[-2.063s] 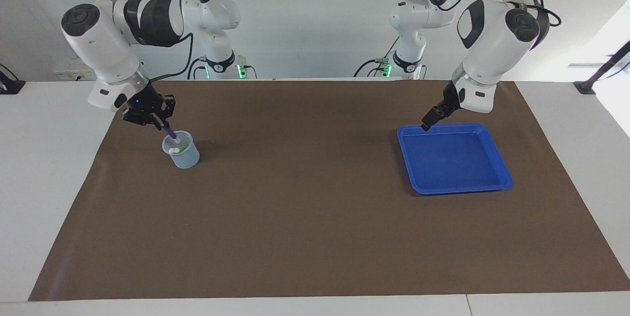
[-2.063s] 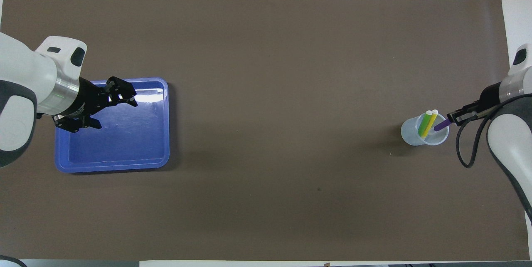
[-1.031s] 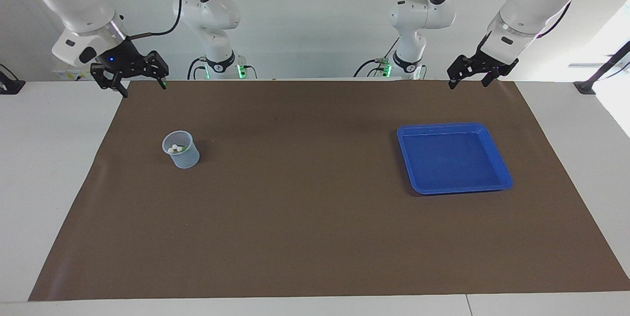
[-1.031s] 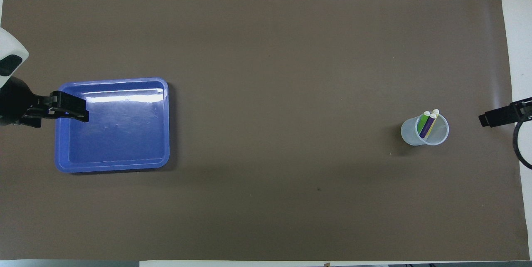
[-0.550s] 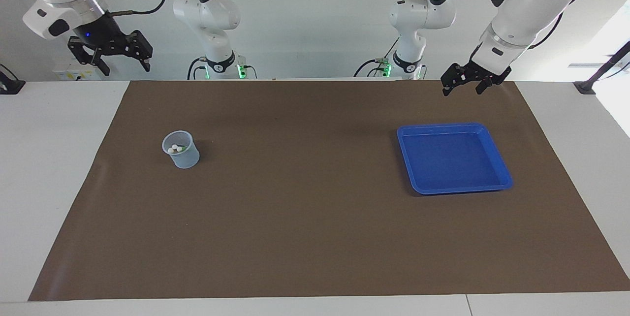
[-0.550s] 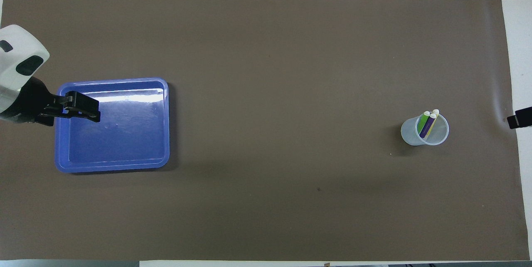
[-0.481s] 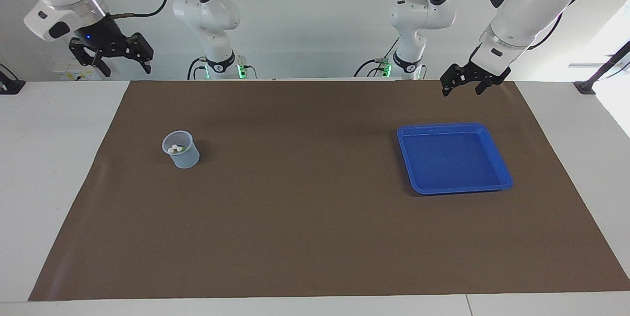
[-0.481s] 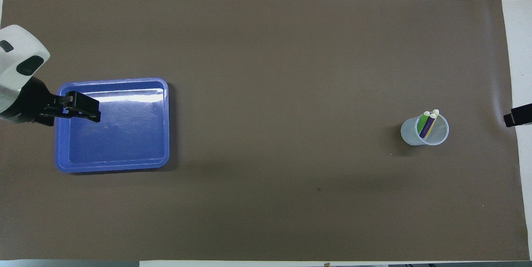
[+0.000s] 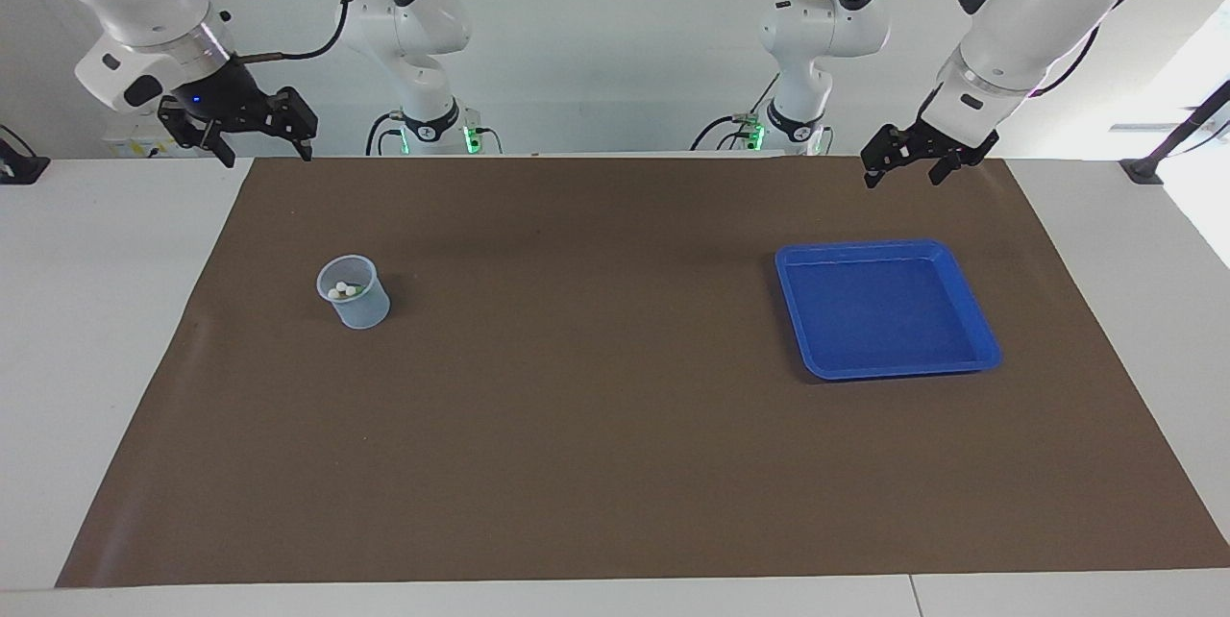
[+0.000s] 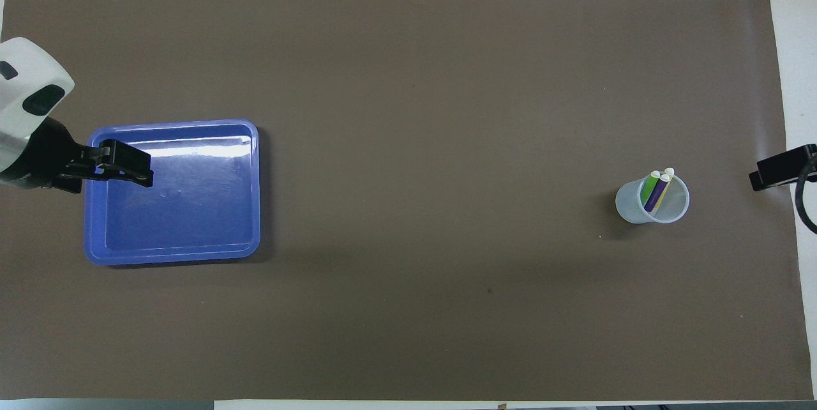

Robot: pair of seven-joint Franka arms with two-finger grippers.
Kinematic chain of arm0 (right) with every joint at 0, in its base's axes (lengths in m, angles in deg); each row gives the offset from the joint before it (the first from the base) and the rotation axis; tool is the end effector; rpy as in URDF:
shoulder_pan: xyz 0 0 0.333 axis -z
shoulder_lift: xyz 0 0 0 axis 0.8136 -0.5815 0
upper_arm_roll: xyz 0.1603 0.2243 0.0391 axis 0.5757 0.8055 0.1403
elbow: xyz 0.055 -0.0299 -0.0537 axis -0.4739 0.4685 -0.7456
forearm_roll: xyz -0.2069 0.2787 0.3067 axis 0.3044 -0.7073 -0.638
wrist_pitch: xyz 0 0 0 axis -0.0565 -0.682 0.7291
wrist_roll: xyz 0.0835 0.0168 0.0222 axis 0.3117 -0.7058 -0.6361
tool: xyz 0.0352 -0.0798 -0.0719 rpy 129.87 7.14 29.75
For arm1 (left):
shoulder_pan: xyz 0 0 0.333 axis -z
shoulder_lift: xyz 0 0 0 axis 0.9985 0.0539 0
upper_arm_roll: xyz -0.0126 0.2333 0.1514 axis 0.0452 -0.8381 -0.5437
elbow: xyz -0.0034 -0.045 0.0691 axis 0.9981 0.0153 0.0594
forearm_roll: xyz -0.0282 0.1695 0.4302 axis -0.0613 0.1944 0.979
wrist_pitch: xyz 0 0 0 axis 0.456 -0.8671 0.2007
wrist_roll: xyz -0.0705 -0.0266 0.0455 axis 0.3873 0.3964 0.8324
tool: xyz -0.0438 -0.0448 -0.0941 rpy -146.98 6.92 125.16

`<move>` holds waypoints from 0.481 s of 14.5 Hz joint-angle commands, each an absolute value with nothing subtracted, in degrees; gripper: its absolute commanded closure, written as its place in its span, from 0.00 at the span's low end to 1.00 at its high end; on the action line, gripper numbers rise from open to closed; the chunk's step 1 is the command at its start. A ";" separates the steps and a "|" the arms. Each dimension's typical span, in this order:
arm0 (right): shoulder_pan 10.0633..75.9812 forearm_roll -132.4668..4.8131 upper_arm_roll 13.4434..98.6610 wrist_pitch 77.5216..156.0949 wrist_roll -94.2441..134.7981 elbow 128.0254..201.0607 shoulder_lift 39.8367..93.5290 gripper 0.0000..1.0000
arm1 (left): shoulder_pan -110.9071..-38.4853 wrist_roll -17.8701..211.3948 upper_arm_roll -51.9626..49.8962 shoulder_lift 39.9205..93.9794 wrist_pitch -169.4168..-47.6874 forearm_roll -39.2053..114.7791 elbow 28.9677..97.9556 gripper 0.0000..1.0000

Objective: Transfer and insert pens with both arms

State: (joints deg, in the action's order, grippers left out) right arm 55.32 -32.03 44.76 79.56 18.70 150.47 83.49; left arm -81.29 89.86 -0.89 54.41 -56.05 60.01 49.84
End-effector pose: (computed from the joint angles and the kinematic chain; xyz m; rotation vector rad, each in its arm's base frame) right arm 0.5964 -0.0551 0.5890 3.1301 0.1250 -0.2175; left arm 0.5943 -0.0987 0.5511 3.1044 -0.0075 -0.2028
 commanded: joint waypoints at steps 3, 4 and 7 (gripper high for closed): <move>53.57 -30.87 42.26 79.54 20.19 149.65 82.03 0.00 | -79.44 90.02 -0.81 53.55 -56.57 60.99 50.06 0.00; 53.57 -30.86 42.26 79.63 20.19 149.56 81.94 0.00 | -79.53 90.02 -0.81 53.55 -56.65 60.99 50.15 0.00; 53.66 -30.86 42.43 79.54 20.19 149.04 81.94 0.00 | -80.23 89.49 -0.90 53.46 -56.56 60.99 50.33 0.00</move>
